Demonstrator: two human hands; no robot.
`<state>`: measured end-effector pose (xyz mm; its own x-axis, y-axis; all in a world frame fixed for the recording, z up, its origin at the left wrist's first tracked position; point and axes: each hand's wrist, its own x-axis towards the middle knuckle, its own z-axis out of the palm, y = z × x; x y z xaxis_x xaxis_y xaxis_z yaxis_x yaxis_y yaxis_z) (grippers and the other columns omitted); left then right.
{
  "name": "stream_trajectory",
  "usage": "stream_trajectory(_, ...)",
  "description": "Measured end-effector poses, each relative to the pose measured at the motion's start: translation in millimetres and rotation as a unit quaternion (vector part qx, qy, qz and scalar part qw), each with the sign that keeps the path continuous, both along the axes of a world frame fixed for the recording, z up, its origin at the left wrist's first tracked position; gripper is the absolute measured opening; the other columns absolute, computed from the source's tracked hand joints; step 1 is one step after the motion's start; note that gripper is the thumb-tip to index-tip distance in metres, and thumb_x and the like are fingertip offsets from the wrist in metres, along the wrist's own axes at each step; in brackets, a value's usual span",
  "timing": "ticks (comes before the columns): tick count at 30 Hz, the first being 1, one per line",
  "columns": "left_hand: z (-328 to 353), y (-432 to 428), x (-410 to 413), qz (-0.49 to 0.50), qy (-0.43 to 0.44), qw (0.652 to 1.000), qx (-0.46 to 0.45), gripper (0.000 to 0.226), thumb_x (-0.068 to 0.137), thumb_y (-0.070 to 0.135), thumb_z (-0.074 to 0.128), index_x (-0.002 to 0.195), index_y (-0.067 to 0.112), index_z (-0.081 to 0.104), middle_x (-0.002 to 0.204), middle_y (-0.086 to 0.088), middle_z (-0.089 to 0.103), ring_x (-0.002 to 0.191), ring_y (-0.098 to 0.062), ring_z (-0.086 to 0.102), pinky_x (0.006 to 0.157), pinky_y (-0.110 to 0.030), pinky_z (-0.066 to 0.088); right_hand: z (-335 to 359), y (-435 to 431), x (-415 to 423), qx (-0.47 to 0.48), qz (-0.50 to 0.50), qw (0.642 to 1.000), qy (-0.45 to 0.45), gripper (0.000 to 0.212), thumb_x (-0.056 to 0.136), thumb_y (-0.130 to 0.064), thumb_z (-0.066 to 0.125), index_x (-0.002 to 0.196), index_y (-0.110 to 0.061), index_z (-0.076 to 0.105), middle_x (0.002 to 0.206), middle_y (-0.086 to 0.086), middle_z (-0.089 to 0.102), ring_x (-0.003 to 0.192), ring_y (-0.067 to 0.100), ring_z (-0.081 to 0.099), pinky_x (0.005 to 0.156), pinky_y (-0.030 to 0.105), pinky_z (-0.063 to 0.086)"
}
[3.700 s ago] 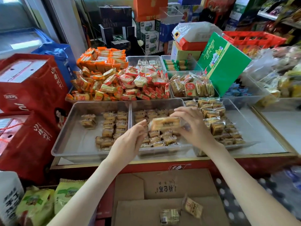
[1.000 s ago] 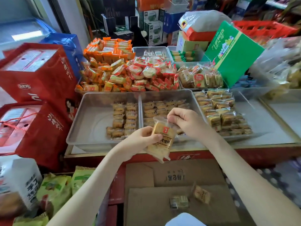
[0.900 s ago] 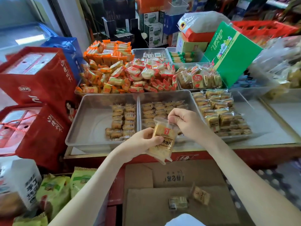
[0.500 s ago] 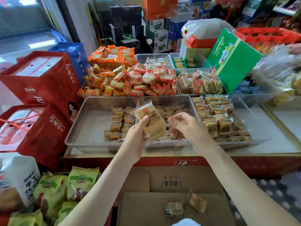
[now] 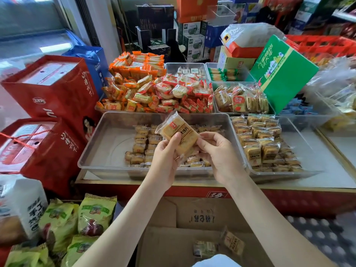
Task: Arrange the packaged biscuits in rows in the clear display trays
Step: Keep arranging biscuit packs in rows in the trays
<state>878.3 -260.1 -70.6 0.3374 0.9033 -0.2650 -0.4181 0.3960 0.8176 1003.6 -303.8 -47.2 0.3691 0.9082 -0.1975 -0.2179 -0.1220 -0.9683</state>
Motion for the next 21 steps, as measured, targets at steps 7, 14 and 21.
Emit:
stream_trajectory(7, -5.9, 4.1, 4.3, 0.044, 0.021, 0.999, 0.009, 0.05, 0.088, 0.03, 0.063, 0.13, 0.005, 0.052, 0.118, -0.011, 0.07, 0.108, -0.023, 0.068, 0.088, -0.031, 0.055, -2.7, 9.5, -4.7, 0.005, -0.063, 0.998, 0.021, 0.015, 0.091, -0.002, 0.062, 0.101, -0.011, 0.055, 0.098, 0.011, 0.066, 0.085, 0.019, 0.067, 0.066, 0.022, 0.057)
stream_trajectory(14, -5.7, 14.4, 6.6, 0.085, 0.07, 0.994, 0.007, 0.041, 0.094, 0.027, 0.062, 0.127, 0.003, 0.054, 0.111, -0.011, 0.072, 0.099, -0.02, 0.071, 0.083, -0.03, 0.057, -9.9, 13.4, 3.5, -0.008, -0.01, 0.991, -0.13, 0.019, 0.092, -0.008, 0.064, 0.1, -0.018, 0.05, 0.094, 0.007, 0.066, 0.082, 0.015, 0.066, 0.069, 0.02, 0.055)
stream_trajectory(21, -0.9, 13.3, 5.2, 0.034, 0.247, 0.953, 0.171, 0.044, 0.081, 0.019, 0.077, 0.112, 0.015, 0.047, 0.101, -0.002, 0.064, 0.085, -0.009, 0.065, 0.069, -0.02, 0.055, -4.1, 15.7, 8.9, 0.05, 0.074, 0.94, -0.33, 0.049, 0.087, -0.042, 0.067, 0.129, -0.029, 0.045, 0.115, -0.012, 0.055, 0.103, 0.002, 0.054, 0.083, 0.012, 0.046)
